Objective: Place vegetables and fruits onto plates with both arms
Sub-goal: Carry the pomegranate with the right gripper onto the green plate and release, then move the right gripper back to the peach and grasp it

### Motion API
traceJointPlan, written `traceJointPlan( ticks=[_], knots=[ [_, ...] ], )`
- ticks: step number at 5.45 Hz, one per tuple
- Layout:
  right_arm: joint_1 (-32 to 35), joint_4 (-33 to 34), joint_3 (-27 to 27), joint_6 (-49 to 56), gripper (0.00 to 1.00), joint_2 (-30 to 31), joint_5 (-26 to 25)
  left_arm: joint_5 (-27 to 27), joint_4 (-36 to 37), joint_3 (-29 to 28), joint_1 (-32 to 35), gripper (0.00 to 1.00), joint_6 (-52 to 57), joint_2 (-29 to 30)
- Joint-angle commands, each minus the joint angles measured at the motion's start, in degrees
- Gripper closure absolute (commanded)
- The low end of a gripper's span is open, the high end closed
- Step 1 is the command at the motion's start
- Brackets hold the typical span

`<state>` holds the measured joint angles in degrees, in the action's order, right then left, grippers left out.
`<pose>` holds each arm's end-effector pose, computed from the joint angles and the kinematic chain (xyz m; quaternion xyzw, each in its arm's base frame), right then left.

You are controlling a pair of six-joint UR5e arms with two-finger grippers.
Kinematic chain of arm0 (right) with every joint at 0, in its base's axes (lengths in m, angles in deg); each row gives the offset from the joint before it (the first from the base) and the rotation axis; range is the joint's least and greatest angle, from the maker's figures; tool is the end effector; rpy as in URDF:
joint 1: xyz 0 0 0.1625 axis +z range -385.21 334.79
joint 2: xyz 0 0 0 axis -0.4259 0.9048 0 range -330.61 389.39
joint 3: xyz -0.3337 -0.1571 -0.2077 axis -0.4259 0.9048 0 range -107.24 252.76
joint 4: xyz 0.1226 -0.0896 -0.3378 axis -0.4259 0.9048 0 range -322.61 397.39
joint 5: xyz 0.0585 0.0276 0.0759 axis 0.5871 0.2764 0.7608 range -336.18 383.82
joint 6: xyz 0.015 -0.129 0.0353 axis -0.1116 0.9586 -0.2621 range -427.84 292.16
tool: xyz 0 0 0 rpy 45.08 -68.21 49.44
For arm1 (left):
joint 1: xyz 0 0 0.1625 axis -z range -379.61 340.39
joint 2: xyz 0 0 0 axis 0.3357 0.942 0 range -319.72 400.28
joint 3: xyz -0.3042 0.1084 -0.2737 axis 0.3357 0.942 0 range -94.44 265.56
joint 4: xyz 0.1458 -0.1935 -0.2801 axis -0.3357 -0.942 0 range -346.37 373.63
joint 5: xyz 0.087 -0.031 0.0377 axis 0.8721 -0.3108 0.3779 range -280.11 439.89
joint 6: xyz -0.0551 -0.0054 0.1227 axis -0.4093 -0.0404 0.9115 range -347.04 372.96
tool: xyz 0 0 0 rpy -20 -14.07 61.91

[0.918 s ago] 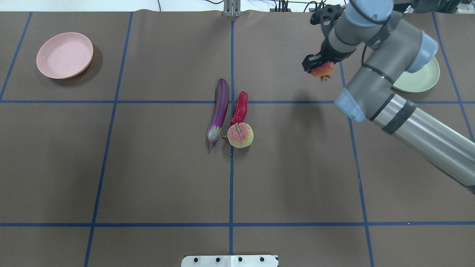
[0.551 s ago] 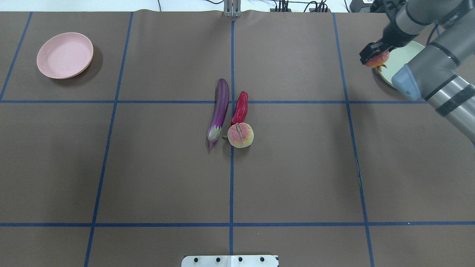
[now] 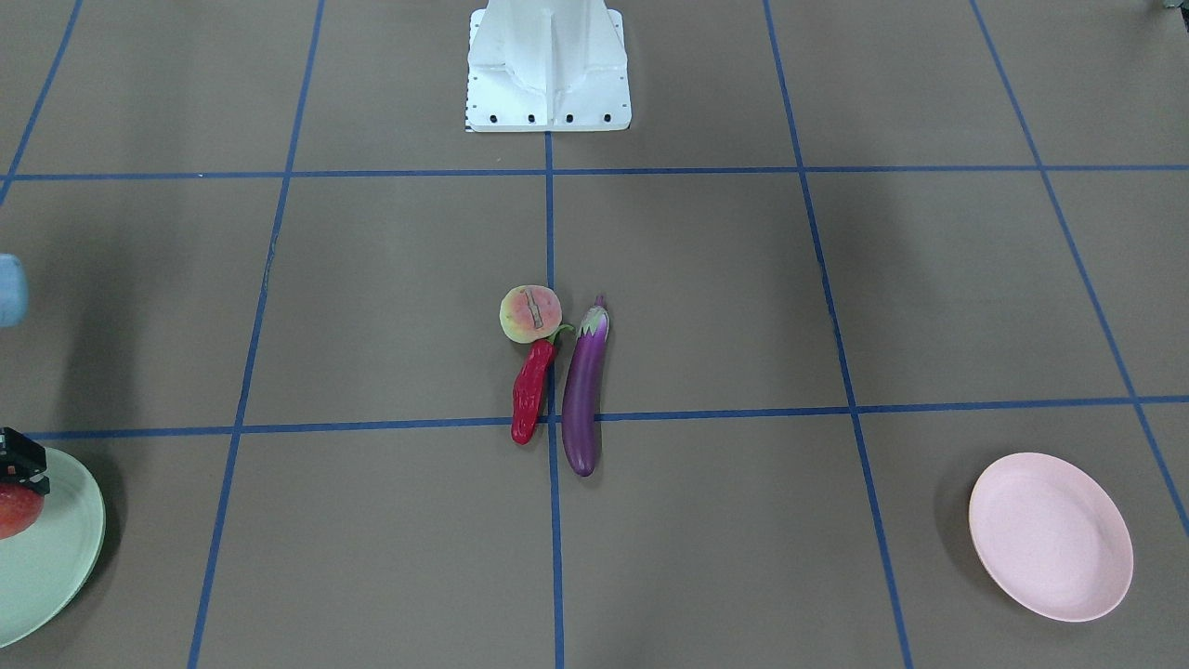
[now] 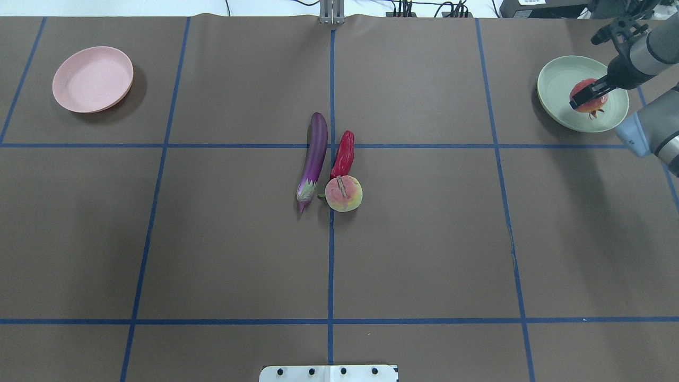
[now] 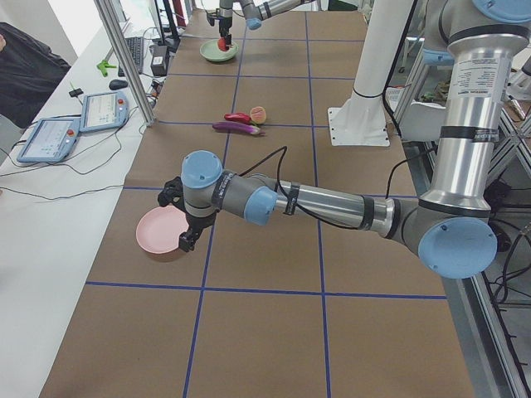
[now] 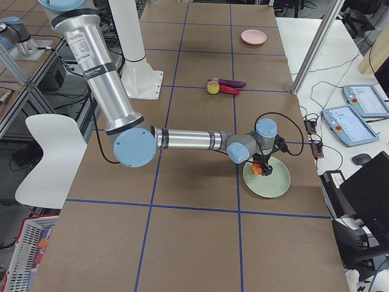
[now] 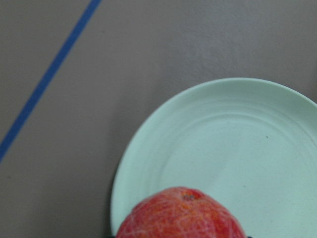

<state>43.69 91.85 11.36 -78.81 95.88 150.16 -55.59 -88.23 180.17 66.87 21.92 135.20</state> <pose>-0.1855 -0.6293 0.6242 0.1567 -0.3581 -0.1626 0.9060 -0.0063 -0.5057 0.5785 0.1891 0.3713 0.1698 0.8931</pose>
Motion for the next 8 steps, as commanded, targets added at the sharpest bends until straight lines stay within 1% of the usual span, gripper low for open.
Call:
traceJointPlan(
  ticks=[1,2,3,4,5,6,7,8],
  knots=[
    [0.3,-1.3,-0.4,-11.2,0.00,-1.1,1.4,0.0,0.0,0.0,0.0,0.00,-0.1,0.0],
    [0.3,-1.3,-5.3,-22.5,0.00,-1.5,5.3,0.0,0.0,0.0,0.0,0.00,-0.1,0.0],
    [-1.2,1.6,-14.3,-31.7,0.00,-1.4,5.6,0.0,0.0,-0.1,0.0,0.00,-0.1,0.0],
    [-5.7,7.8,-22.6,-37.3,0.00,-1.5,3.4,0.0,0.0,-0.3,-0.1,0.00,-0.1,-0.1],
    [-12.7,17.3,-29.8,-42.8,0.00,-4.1,-4.1,0.0,0.0,-0.2,-0.1,0.00,-0.1,-0.1],
    [-21.1,29.4,-35.1,-45.7,0.00,-9.0,-12.5,0.0,-0.2,-0.3,-0.2,0.00,-0.1,-0.2],
    [-28.6,32.2,-35.2,-47.3,0.00,-12.2,-18.8,-0.1,-0.1,-0.3,-0.6,0.00,-0.1,-0.2],
    [-34.3,32.4,-34.7,-49.3,0.00,-14.8,-23.2,0.0,-0.1,-0.5,-0.7,0.00,0.0,-0.2]
  ],
)
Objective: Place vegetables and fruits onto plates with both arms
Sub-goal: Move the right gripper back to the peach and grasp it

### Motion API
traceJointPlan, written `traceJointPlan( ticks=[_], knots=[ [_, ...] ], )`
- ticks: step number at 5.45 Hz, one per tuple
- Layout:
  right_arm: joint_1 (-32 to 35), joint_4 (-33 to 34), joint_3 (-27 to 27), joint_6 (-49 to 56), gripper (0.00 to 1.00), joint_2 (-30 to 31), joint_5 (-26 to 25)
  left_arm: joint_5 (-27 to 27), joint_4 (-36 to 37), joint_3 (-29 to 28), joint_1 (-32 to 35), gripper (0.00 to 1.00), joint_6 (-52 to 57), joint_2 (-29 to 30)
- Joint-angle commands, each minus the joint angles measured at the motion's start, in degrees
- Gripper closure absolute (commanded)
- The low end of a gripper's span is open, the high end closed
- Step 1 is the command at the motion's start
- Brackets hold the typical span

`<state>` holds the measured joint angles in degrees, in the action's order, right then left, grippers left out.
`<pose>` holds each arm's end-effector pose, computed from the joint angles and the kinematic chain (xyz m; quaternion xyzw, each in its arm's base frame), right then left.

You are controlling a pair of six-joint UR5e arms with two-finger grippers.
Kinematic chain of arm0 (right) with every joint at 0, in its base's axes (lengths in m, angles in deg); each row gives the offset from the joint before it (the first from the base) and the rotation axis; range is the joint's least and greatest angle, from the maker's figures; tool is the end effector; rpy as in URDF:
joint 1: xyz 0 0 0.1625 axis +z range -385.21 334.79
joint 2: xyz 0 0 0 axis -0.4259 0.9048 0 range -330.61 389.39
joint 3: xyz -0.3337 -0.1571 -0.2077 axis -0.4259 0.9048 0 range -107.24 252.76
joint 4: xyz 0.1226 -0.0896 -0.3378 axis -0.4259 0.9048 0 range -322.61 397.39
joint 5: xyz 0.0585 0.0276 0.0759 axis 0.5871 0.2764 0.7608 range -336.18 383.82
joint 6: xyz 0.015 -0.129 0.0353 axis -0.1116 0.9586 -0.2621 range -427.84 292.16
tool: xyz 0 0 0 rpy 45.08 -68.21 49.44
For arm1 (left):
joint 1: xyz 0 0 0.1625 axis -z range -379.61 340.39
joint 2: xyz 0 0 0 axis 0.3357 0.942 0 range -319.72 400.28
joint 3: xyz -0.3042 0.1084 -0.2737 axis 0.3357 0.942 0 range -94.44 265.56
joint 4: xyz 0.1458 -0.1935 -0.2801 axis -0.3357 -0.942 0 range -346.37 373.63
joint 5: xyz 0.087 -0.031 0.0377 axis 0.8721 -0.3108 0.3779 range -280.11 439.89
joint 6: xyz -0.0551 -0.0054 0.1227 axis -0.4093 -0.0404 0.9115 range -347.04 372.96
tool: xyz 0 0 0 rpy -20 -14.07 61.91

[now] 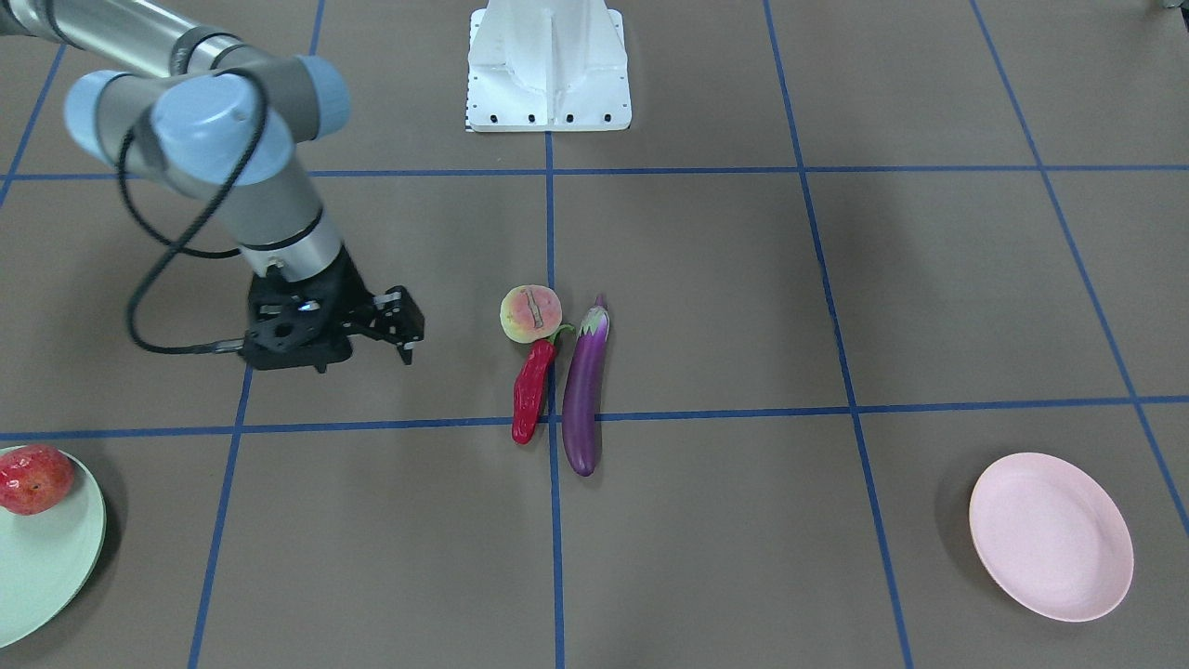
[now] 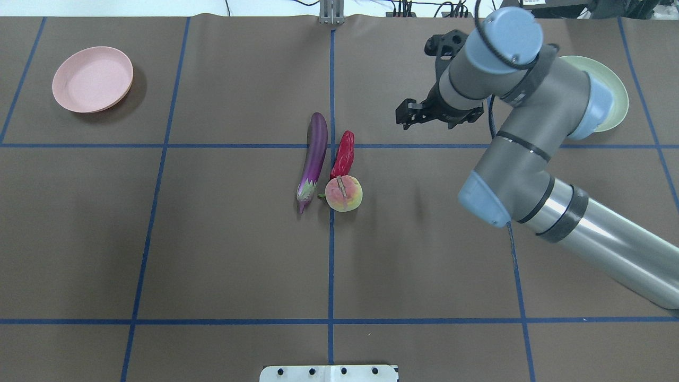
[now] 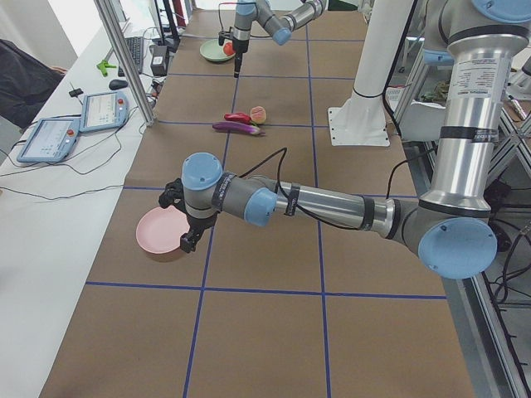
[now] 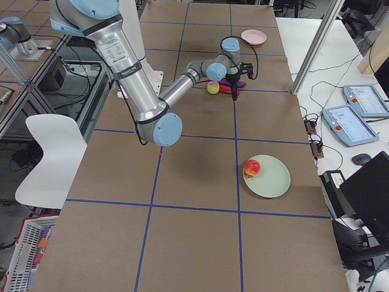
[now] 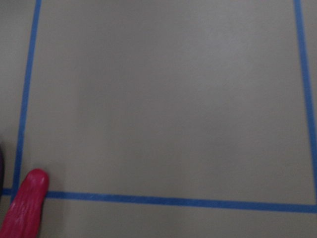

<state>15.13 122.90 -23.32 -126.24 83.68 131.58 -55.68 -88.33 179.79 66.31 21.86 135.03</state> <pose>-0.4481 -0.5015 0.2924 0.1132 -0.3976 0.0087 0.9105 -0.0013 -0.5045 0.5827 0.1835 0.3734 0.1724 0.8928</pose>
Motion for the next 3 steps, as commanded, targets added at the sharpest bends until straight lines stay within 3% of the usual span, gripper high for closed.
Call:
traceJointPlan(
  ticks=[1,3],
  knots=[
    [-10.1,2.5,0.4,-4.7,0.00,-5.7,-6.7,0.0,-0.1,-0.5,-0.4,0.00,0.1,0.0],
    [-15.2,5.5,2.5,-4.4,0.00,-7.1,-12.3,0.0,-0.1,-0.5,-0.4,0.00,0.1,0.0]
  ],
)
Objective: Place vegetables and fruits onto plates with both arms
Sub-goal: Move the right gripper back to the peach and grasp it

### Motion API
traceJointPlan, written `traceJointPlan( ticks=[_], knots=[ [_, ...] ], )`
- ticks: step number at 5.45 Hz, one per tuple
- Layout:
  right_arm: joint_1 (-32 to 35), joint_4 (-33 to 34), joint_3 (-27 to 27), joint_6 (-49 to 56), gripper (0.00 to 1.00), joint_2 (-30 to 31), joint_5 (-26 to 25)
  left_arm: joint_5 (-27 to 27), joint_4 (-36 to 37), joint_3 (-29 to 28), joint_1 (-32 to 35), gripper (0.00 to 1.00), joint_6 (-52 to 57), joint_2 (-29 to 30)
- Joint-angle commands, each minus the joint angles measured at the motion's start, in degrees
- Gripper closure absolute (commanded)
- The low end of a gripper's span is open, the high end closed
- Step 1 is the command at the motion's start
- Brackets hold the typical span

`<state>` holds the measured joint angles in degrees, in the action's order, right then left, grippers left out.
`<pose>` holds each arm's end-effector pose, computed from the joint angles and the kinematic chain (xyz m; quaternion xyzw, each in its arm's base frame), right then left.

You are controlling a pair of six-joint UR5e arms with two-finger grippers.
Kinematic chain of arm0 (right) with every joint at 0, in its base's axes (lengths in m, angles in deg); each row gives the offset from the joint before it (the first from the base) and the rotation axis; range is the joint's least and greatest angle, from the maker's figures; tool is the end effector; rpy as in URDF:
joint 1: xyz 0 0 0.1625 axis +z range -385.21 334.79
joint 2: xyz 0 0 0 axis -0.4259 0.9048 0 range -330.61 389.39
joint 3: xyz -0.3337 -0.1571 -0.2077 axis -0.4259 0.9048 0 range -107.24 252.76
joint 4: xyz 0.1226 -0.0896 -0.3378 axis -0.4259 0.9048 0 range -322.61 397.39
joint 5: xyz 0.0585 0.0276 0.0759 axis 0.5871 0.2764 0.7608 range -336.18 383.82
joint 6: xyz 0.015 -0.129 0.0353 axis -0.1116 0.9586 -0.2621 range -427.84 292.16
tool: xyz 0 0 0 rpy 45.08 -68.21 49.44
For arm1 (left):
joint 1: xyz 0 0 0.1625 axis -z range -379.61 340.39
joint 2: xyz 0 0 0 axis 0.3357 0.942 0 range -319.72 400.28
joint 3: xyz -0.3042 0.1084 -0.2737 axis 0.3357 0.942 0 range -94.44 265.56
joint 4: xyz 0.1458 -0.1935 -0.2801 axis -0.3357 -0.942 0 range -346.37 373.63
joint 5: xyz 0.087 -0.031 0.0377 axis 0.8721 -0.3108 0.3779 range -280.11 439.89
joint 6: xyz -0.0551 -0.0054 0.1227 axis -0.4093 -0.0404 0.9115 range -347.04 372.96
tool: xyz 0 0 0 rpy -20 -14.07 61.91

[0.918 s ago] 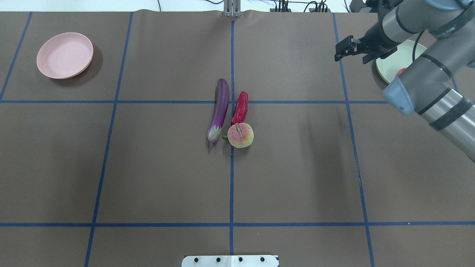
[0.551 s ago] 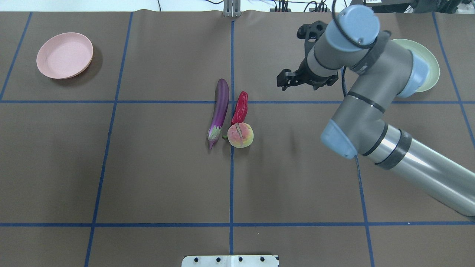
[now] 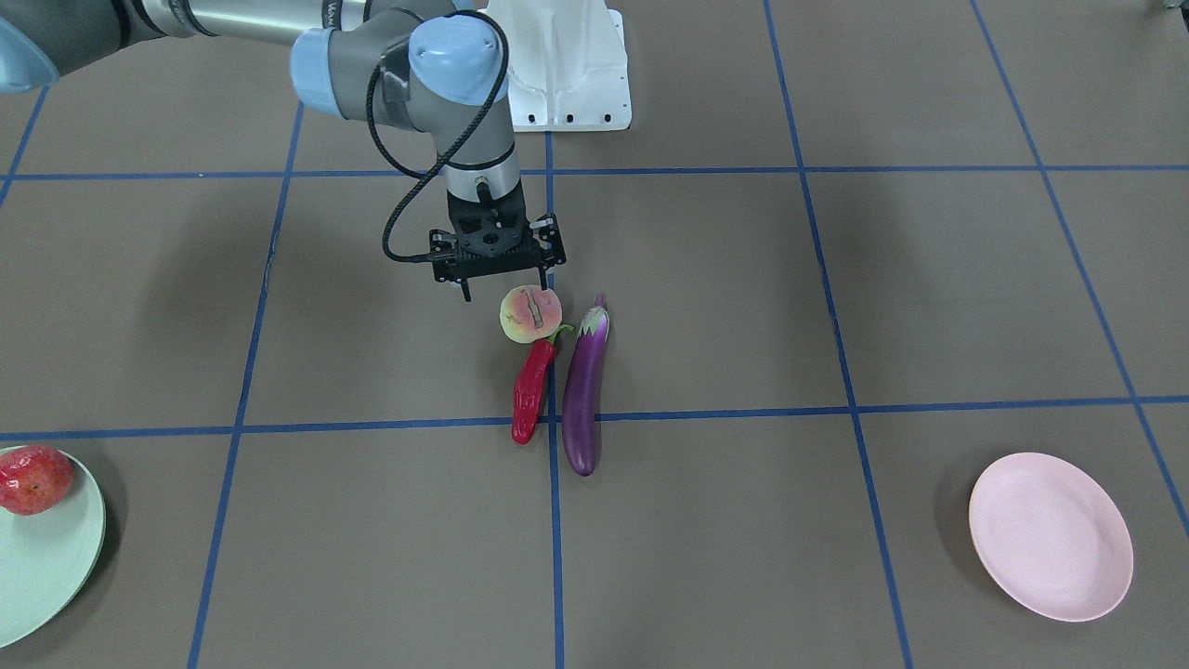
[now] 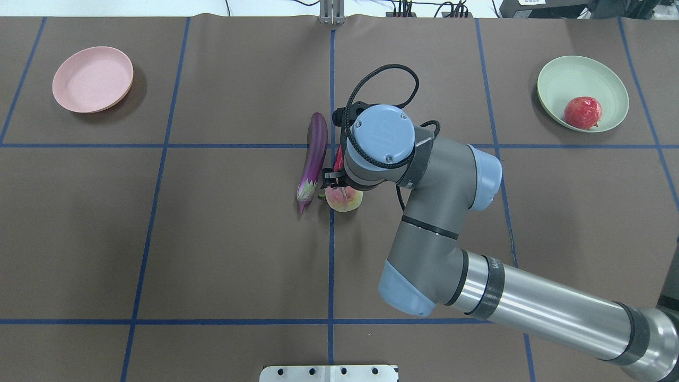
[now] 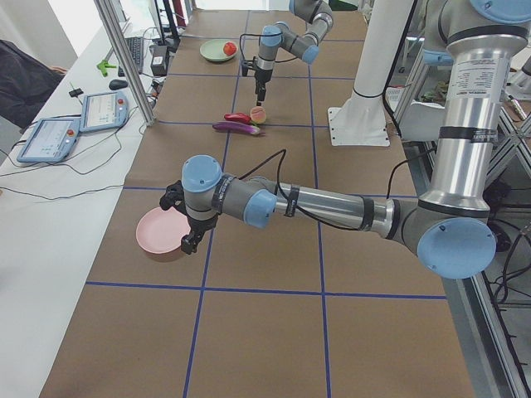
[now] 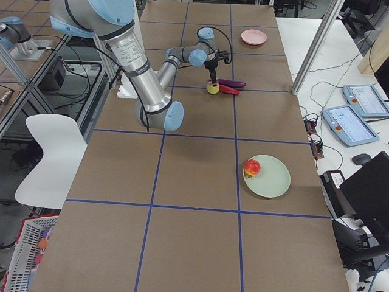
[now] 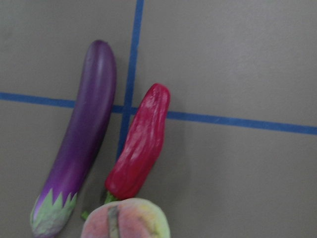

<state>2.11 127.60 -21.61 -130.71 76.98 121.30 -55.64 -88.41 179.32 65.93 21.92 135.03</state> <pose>-0.5577 -0.4183 0.2425 0.1272 -0.3781 -0.0243 0.9167 0.0020 -0.5046 0.5865 0.1794 0.3740 0.1745 0.8930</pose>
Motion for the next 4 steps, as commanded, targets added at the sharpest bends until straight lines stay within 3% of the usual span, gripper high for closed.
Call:
traceJointPlan(
  ticks=[1,4],
  knots=[
    [-2.7,0.4,3.6,0.6,0.00,-1.6,-2.6,0.0,0.0,0.0,0.0,0.00,0.0,0.0],
    [-2.8,-3.3,8.0,3.0,0.00,-1.7,-5.4,-0.1,0.0,0.1,-0.1,0.00,-0.1,0.0]
  ],
)
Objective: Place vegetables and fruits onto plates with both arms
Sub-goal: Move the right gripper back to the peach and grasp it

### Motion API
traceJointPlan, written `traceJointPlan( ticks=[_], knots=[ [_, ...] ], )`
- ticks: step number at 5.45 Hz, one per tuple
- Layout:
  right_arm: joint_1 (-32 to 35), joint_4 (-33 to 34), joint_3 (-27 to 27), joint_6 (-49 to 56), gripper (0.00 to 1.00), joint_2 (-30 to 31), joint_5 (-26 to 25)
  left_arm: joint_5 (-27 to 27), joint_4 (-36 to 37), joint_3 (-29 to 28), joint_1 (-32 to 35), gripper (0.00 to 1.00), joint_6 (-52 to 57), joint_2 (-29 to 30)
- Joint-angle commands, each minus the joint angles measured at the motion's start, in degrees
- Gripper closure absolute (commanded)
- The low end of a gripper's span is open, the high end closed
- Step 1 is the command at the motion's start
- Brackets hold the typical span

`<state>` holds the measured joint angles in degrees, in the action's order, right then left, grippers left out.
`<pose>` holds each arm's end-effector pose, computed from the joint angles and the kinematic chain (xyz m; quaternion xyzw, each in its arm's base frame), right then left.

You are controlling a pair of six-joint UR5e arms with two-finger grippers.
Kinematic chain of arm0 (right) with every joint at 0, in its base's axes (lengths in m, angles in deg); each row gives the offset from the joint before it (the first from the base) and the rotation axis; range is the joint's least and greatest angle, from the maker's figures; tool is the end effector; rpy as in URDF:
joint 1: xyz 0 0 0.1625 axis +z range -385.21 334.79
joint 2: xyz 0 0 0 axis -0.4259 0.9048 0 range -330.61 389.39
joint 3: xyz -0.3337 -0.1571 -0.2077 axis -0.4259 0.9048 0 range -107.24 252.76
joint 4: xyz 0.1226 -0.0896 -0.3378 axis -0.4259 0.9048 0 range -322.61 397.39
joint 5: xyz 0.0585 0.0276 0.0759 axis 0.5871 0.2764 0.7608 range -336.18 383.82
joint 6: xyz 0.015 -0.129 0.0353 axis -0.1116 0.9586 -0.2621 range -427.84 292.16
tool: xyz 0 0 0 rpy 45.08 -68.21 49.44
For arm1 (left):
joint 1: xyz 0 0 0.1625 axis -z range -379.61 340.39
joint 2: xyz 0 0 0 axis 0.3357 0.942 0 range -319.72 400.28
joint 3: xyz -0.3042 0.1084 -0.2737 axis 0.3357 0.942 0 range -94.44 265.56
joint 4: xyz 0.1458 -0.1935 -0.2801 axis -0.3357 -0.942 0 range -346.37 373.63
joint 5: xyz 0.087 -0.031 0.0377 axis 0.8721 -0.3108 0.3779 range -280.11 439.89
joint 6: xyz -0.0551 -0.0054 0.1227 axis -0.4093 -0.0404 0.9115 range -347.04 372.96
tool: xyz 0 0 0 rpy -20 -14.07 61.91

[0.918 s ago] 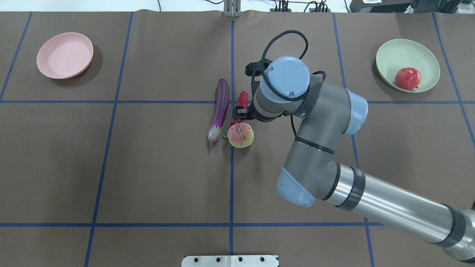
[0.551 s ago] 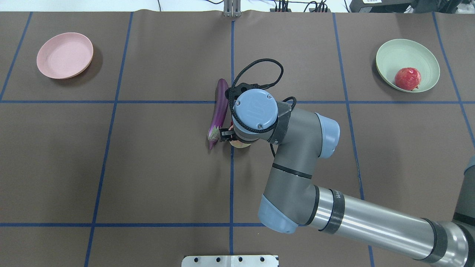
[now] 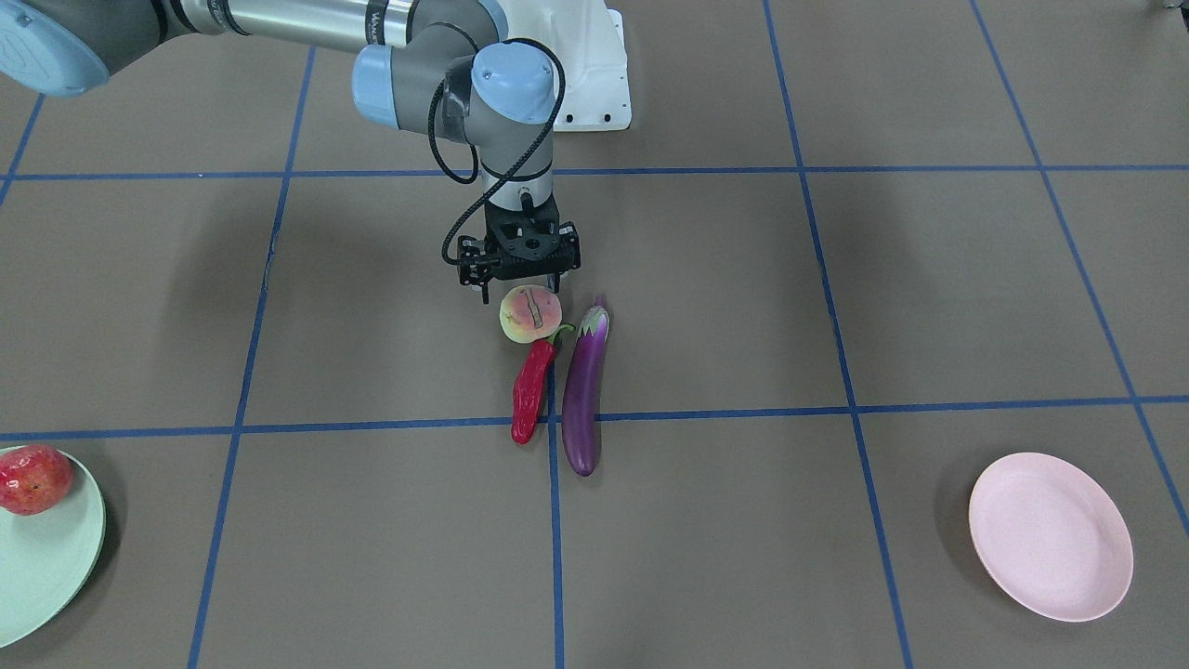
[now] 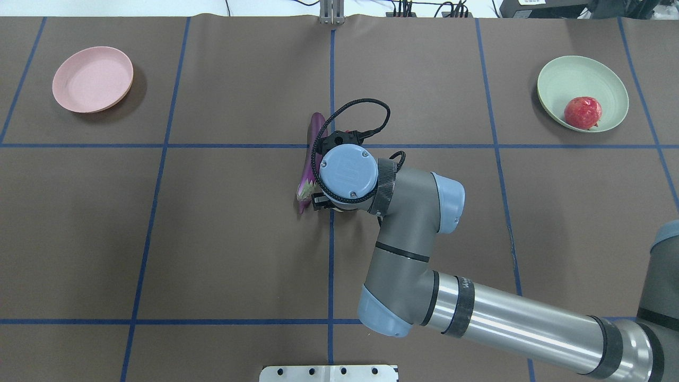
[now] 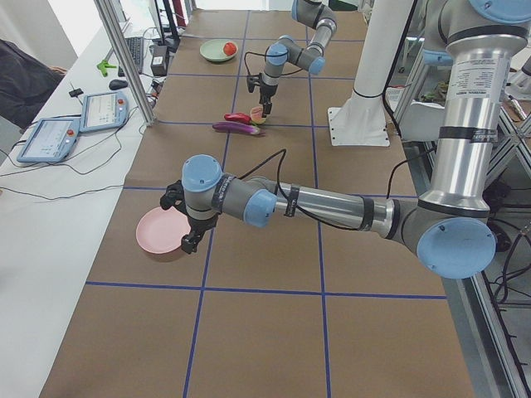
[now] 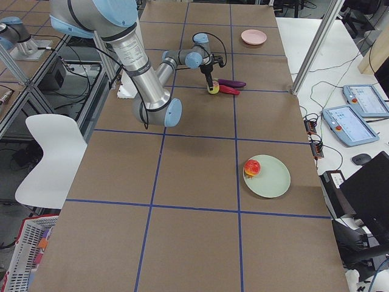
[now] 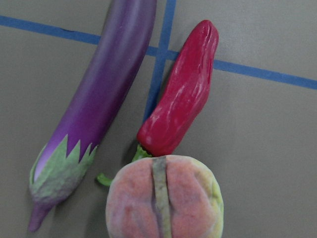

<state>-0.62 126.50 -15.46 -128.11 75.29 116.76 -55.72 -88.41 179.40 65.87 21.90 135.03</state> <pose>-0.5973 -0.4123 0.2635 0.1468 -0.3383 -0.0512 0.9281 0.0026 -0.5046 0.5857 0.1798 0.3747 0.1752 0.8925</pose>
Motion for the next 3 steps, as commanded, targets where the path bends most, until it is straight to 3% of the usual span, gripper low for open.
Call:
traceJointPlan(
  ticks=[1,2,3],
  knots=[
    [-0.2,-7.1,5.0,0.5,0.03,-0.3,-1.3,0.0,0.0,0.0,-0.1,0.00,-0.1,0.1],
    [-0.1,-7.3,5.2,1.2,0.31,-1.2,-1.1,0.0,0.0,0.0,-0.1,0.00,-0.1,0.1],
    [0.0,-6.9,4.6,1.3,0.99,-1.2,-0.7,0.1,0.0,0.0,-0.1,0.00,-0.1,0.2]
  ],
)
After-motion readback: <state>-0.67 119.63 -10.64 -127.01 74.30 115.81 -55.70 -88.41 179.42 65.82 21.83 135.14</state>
